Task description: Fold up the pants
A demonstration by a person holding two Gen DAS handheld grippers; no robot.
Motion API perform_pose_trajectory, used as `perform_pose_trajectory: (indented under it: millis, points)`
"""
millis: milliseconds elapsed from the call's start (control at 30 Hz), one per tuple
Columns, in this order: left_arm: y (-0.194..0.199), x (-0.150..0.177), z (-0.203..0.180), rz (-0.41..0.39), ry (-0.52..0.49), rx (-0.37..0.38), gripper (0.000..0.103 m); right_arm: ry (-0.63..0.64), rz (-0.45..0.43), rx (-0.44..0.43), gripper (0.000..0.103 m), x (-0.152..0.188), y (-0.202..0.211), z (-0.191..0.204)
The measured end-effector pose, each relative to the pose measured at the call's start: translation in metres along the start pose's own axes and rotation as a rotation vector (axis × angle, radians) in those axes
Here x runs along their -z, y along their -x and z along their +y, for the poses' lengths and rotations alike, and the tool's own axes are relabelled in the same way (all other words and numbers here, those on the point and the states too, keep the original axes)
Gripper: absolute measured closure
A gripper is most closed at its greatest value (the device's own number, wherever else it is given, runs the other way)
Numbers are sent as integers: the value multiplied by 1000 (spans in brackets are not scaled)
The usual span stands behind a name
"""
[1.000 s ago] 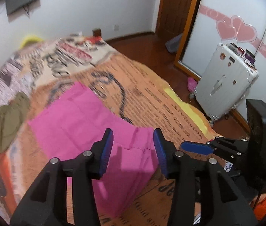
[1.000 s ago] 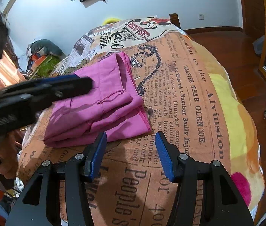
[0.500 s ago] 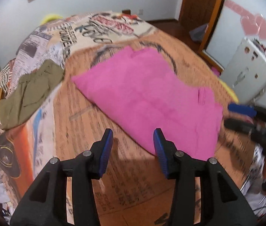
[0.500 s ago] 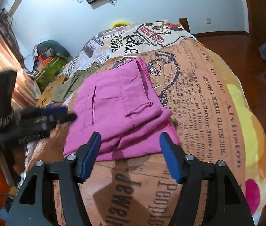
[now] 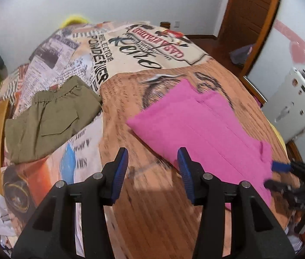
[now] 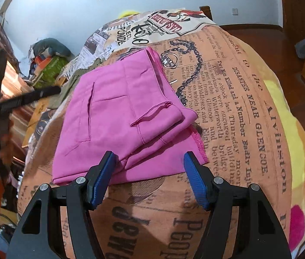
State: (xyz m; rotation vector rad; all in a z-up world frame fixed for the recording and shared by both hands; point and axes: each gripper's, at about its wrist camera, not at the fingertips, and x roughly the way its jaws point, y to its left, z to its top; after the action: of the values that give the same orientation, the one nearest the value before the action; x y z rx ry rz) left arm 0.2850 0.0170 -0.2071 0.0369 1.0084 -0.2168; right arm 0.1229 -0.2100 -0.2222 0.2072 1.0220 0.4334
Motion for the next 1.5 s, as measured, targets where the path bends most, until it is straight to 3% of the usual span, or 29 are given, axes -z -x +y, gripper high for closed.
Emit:
perform_pose_trajectory:
  millis: [367,600,800,1033,1333,1500]
  points:
    - [-78,-39,24,93,66,120,57,59,37,20,41,-20,-17,-15]
    - [-106,-51,36,98,133,180,81,102,58,12,41,-33,-27,-19]
    - [-101,-52,34,53,111,110,94,106,57,17,41,-41,-34,-21]
    - [-47,-6,30,11,19,-36,97,107,40,57,41,-51,-30,-24]
    - [8,83,45,38,161,-66,103,114,-11,54,41,-51,-11,-11]
    - [31,106,51,29,153,-98,103,135,-30,37,41,-55,-7,2]
